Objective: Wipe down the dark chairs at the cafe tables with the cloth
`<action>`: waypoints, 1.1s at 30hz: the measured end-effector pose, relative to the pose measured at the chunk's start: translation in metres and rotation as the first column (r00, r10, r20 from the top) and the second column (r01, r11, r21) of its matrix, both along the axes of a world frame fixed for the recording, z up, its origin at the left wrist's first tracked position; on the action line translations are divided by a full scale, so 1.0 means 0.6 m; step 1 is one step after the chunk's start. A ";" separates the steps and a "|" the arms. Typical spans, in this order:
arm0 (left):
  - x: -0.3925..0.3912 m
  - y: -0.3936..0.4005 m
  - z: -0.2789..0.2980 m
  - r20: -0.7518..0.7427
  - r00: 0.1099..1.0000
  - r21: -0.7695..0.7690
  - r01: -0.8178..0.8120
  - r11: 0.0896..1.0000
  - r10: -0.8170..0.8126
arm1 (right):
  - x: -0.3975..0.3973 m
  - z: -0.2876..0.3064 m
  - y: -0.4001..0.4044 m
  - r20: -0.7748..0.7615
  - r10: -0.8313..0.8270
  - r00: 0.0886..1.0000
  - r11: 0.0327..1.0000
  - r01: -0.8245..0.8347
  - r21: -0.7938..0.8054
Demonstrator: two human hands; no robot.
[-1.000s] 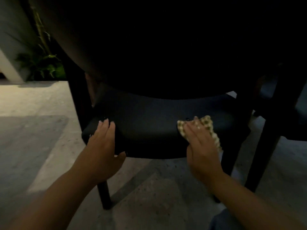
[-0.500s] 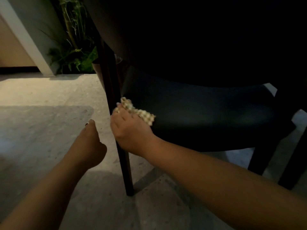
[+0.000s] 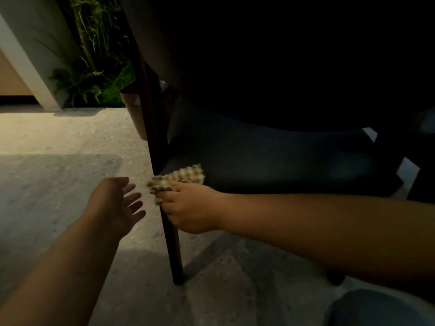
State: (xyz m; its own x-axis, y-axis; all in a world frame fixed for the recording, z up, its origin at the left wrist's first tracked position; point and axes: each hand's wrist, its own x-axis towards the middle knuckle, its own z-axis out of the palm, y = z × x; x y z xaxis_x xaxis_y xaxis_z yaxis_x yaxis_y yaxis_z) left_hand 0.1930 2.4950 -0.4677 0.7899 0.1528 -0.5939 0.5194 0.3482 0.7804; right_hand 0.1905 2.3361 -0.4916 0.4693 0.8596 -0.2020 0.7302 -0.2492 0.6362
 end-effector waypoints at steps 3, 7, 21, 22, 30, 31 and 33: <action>-0.001 -0.022 0.006 -0.001 1.000 -0.052 -0.020 0.998 0.020 | 0.022 -0.017 0.066 -0.070 -0.133 0.989 0.987 0.138 0.078; 0.005 -0.040 -0.003 -0.041 0.998 -0.038 -0.058 0.998 0.056 | 0.016 -0.031 0.047 -0.016 -0.080 0.997 0.997 0.080 -0.011; -0.024 -0.162 -0.026 -0.031 0.998 -0.052 0.058 0.997 -0.060 | -0.070 -0.045 -0.244 0.059 0.134 0.989 0.988 -0.138 0.071; -0.027 -0.171 -0.027 -0.039 0.997 -0.073 0.060 0.996 -0.063 | -0.076 -0.044 -0.260 0.041 0.136 0.990 0.984 -0.139 0.108; -0.054 -0.255 -0.032 -0.066 0.987 -0.101 0.137 0.986 -0.144 | -0.138 -0.037 -0.427 -0.041 0.077 0.996 0.989 -0.071 0.128; -0.052 -0.258 -0.032 -0.061 0.988 -0.090 0.139 0.986 -0.144 | -0.144 -0.037 -0.449 -0.042 0.056 0.998 0.992 -0.051 0.119; -0.052 -0.259 -0.033 -0.050 0.986 -0.068 0.153 0.986 -0.157 | -0.158 -0.031 -0.487 -0.044 -0.005 0.999 0.992 0.010 0.126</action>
State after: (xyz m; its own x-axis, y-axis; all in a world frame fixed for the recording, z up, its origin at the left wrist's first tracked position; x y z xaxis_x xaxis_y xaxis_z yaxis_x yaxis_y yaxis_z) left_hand 0.1620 2.3397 -0.4874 0.7672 -0.0085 -0.6414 0.6122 0.3083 0.7281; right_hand 0.0959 2.0436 -0.5104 0.4692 0.8759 -0.1121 0.7540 -0.3314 0.5672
